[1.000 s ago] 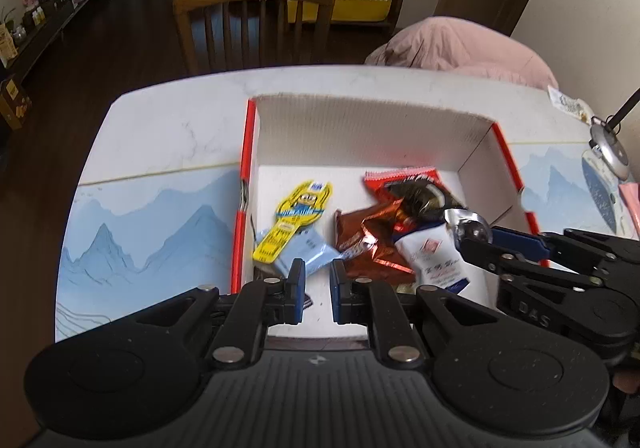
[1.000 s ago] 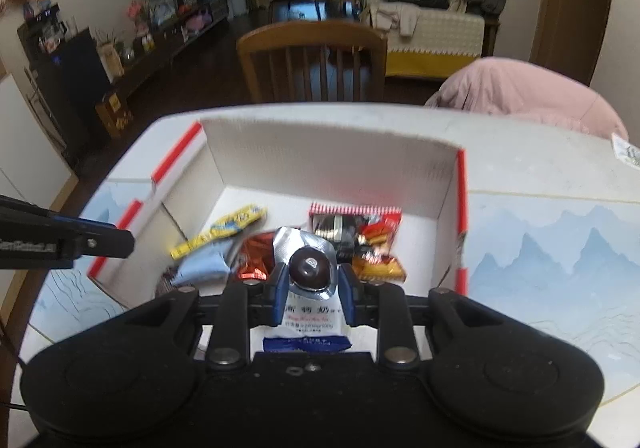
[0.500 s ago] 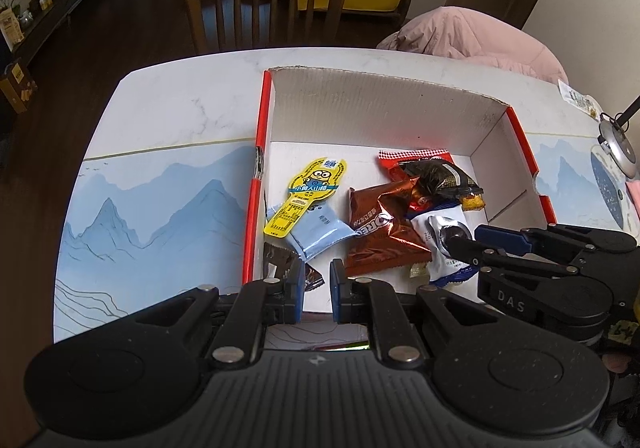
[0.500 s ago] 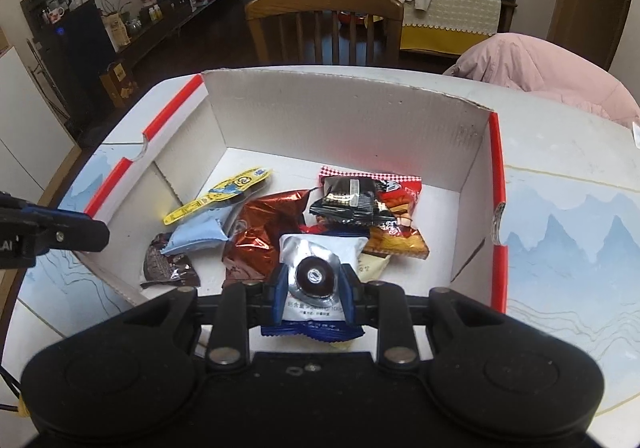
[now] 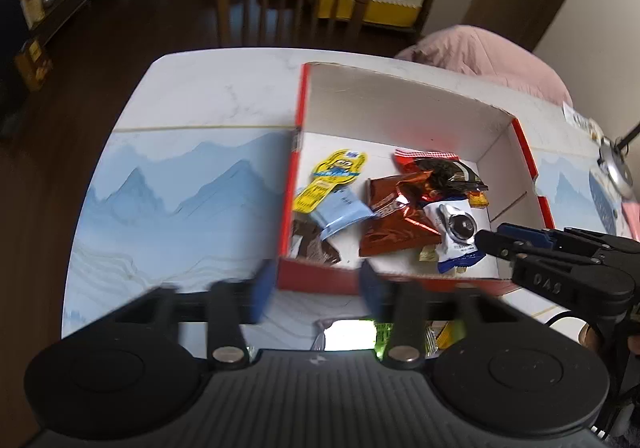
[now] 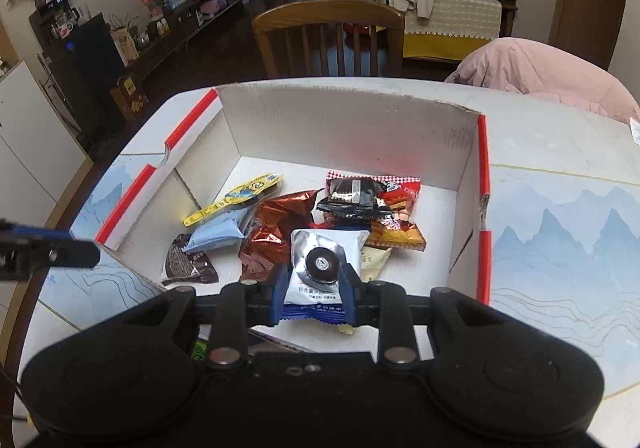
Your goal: Organize snacks
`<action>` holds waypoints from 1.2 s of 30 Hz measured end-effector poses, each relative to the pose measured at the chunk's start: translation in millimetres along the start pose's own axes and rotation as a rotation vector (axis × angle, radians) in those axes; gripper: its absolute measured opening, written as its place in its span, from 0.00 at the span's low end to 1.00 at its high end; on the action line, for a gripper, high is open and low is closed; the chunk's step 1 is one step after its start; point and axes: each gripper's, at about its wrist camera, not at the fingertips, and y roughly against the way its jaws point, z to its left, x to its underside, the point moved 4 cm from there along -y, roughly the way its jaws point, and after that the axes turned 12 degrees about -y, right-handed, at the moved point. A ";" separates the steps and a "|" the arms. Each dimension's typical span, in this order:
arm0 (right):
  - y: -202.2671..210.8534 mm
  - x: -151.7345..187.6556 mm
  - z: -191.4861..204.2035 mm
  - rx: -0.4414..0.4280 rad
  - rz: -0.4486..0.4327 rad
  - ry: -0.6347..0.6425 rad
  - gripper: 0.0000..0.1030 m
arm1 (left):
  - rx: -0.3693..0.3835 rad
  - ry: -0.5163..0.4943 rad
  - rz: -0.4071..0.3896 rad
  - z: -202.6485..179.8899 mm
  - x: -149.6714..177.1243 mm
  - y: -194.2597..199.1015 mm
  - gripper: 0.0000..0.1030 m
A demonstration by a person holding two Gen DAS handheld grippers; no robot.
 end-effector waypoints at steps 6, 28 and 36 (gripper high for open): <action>8.0 2.2 0.0 -0.030 -0.012 -0.001 0.28 | 0.003 0.107 0.078 15.1 39.8 -13.0 0.68; 5.4 11.9 -5.6 0.013 -0.003 0.054 0.30 | -0.121 0.225 0.223 18.1 88.2 -85.0 0.12; 8.7 12.3 -9.4 0.013 -0.010 0.062 0.30 | -0.083 0.183 0.135 13.0 79.5 -51.8 0.12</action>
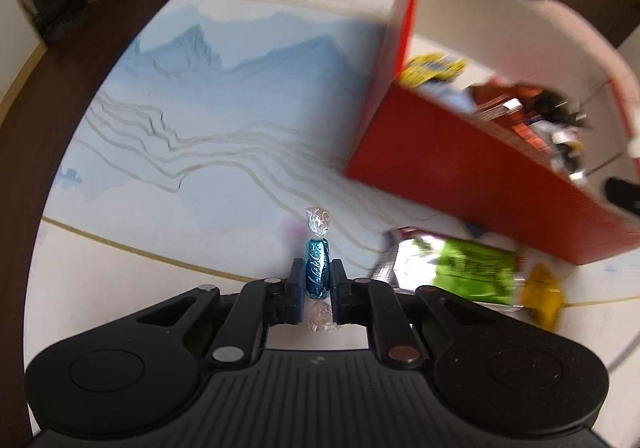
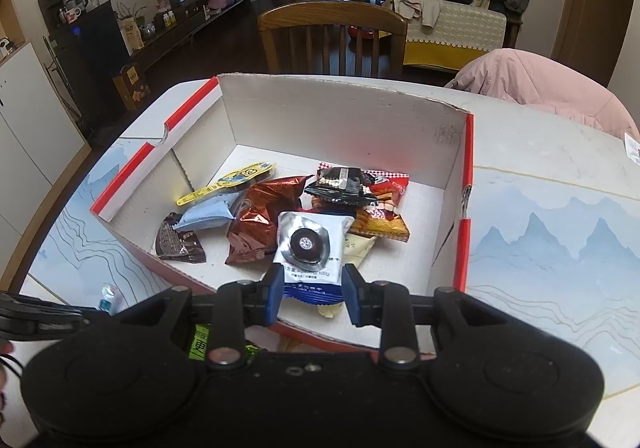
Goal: Organize snacks
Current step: 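Lower the blue candy into the box and open the left gripper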
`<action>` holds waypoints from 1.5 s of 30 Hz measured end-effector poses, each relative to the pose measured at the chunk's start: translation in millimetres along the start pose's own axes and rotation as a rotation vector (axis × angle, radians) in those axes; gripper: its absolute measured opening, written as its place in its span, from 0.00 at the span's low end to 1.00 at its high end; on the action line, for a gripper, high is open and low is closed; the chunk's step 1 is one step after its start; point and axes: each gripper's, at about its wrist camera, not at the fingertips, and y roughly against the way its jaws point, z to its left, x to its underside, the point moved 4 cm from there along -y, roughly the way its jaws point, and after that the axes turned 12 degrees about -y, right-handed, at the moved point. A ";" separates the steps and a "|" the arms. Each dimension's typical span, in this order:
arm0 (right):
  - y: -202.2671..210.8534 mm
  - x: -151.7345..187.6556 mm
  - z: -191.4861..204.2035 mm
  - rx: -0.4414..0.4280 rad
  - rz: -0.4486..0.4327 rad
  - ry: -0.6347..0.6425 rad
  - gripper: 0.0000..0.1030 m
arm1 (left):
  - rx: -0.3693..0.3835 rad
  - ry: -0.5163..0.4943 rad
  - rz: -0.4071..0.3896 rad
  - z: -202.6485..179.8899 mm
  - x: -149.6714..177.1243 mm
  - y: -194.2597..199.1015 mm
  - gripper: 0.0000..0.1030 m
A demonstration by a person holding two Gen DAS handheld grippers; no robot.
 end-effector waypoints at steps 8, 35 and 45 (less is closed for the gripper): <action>24.8 -13.8 -3.8 -0.048 -0.043 -0.006 0.30 | 0.133 -0.099 -0.172 -29.2 -32.7 85.4 0.12; -15.5 -21.8 -30.9 -0.029 0.051 -0.089 0.30 | -0.013 -0.341 0.008 -74.1 -115.3 -27.1 0.12; -7.4 -16.7 -30.8 -0.073 0.048 -0.150 0.55 | 0.051 -0.313 -0.009 -64.0 -107.7 -14.0 0.22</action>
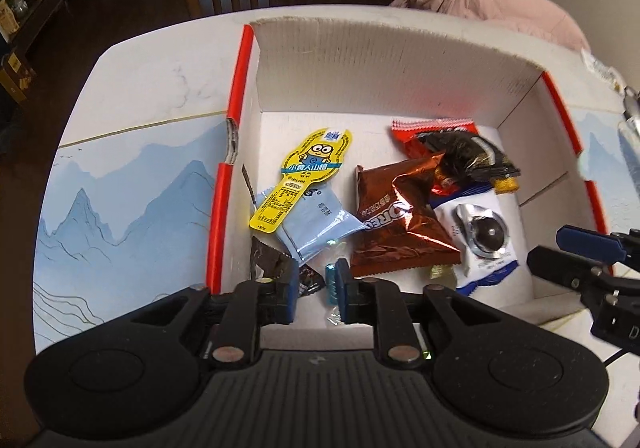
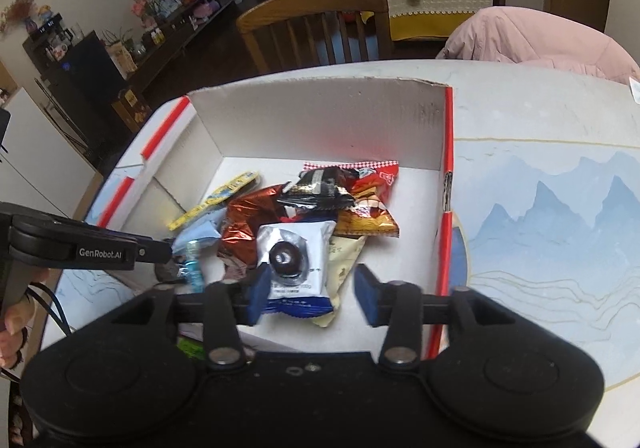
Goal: Organize snacks
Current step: 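Lower the blue candy into the box and open the left gripper, then move both grippers back to the last snacks beside the box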
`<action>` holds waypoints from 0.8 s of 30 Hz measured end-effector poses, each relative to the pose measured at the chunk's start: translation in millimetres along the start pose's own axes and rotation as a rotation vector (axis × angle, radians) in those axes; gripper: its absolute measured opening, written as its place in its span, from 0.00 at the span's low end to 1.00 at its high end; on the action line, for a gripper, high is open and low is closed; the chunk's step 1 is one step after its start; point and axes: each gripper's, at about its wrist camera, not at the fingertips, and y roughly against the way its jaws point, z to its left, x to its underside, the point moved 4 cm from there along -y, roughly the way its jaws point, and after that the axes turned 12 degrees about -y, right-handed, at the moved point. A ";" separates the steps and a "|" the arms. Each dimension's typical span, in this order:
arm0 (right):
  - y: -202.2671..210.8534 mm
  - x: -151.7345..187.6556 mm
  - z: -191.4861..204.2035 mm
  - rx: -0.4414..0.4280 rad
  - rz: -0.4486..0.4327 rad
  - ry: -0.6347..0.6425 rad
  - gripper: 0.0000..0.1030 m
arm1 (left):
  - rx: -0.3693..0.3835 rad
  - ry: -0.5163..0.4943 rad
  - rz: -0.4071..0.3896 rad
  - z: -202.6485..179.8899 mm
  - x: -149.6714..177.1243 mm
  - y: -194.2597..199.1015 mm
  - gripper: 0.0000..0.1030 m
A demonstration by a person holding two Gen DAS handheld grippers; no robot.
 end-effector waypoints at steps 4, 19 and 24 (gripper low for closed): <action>14.3 2.8 6.4 -0.001 -0.031 0.007 0.64 | 0.020 0.014 -0.034 2.9 5.8 16.9 0.24; 80.1 28.2 34.6 -0.024 -0.158 0.052 0.98 | 0.052 -0.020 -0.228 -1.0 48.5 94.9 0.69; 90.6 43.9 37.8 -0.030 -0.152 0.051 1.00 | 0.048 -0.052 -0.309 -2.5 67.9 113.8 0.70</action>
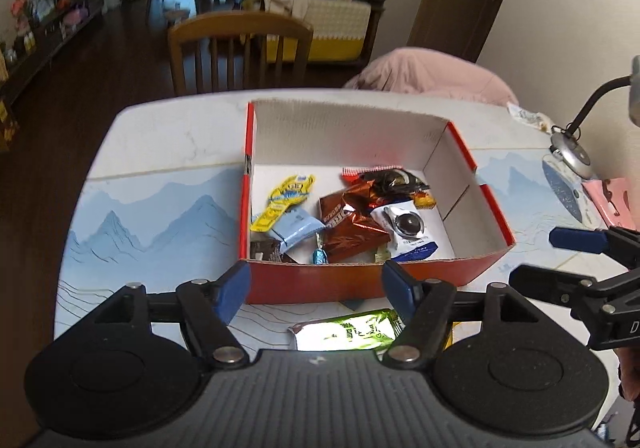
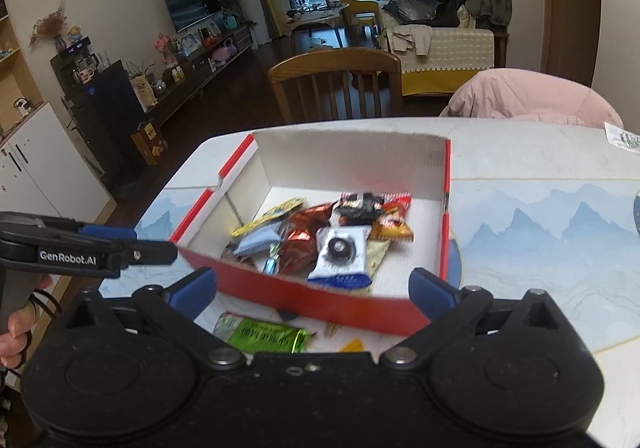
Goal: Organize snacks
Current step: 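Move both grippers back to the last snacks beside the box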
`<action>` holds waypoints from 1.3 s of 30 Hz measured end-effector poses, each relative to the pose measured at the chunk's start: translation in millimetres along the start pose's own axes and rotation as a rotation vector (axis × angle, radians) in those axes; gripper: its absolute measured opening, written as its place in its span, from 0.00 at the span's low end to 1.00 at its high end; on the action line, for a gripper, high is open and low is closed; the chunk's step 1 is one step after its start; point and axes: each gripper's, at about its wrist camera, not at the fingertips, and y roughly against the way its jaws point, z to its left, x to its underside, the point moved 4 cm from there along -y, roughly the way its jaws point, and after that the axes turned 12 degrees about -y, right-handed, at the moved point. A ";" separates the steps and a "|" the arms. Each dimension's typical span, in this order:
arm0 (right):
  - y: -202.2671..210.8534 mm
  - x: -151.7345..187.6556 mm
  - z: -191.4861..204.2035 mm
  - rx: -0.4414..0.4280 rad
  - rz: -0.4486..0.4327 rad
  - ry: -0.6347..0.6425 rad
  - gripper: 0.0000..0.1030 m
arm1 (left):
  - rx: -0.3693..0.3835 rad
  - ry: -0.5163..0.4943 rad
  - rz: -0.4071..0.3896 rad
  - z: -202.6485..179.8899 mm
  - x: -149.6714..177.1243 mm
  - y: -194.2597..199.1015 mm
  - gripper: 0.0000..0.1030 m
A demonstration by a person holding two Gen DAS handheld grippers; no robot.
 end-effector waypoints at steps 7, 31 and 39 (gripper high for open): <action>8.1 34.5 12.7 0.018 -0.002 0.118 1.00 | 0.011 -0.040 -0.062 0.5 19.5 17.1 0.80; -95.4 78.5 -25.2 0.060 0.301 0.314 0.88 | 0.135 -0.132 0.083 -23.0 73.3 -14.3 0.80; -119.6 84.7 -29.8 0.073 0.352 0.399 0.70 | 0.084 -0.096 0.108 -16.1 81.1 -23.5 0.80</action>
